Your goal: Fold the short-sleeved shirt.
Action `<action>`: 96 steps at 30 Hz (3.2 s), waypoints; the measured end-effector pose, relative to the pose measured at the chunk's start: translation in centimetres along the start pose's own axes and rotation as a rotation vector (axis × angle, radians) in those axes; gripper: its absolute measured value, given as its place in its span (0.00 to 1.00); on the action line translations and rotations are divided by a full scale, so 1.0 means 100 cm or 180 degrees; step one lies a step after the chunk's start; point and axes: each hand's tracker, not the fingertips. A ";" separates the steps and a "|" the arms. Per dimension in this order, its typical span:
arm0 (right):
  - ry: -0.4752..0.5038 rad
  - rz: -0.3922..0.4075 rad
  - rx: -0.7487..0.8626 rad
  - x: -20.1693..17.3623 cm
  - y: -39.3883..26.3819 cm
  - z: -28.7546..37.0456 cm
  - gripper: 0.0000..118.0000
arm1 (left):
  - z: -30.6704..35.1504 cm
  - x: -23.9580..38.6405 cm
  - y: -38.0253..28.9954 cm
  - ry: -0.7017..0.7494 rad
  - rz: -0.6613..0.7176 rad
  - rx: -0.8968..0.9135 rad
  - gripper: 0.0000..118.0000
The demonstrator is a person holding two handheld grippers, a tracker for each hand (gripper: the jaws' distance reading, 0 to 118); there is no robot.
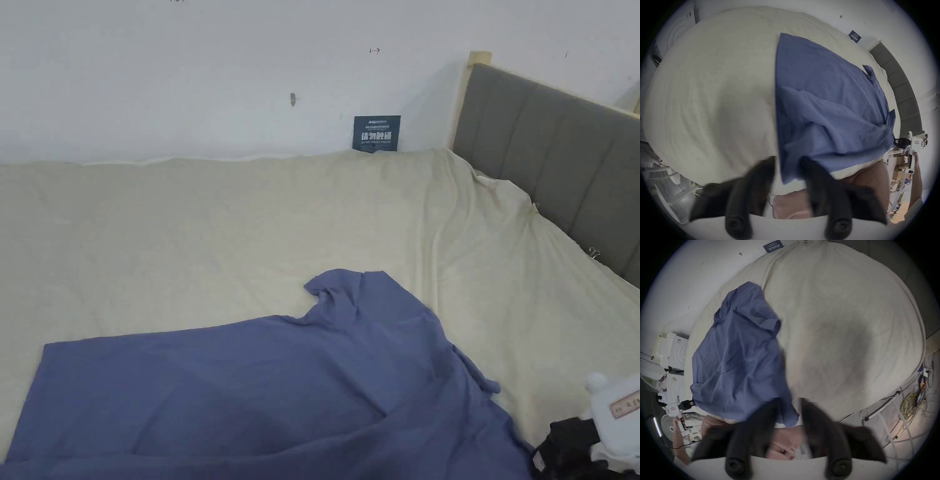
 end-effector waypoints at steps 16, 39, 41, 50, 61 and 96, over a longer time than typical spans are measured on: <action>0.0863 0.0444 0.1910 -0.095 -0.044 0.085 0.03 | 0.093 0.044 -0.030 -0.0454 0.0074 0.2190 0.00; 0.1076 0.0803 0.1706 -0.179 -0.011 0.015 0.03 | -0.032 0.043 0.262 0.0185 -0.0262 0.0414 1.00; 0.1058 0.0814 0.1635 -0.180 -0.007 0.008 0.03 | -0.046 0.040 0.278 0.0196 -0.0207 0.0419 1.00; 0.1030 0.0879 0.1419 -0.189 0.010 -0.019 0.03 | -0.092 0.033 0.285 0.0379 -0.0174 0.0012 1.00; 0.1107 0.0882 0.1479 -0.190 0.008 -0.014 0.03 | -0.078 0.073 0.258 0.0591 -0.0763 0.0158 0.05; -0.0097 0.0915 0.0439 -0.190 0.270 -0.059 0.00 | -0.064 0.059 0.248 0.0428 -0.0655 0.0318 0.06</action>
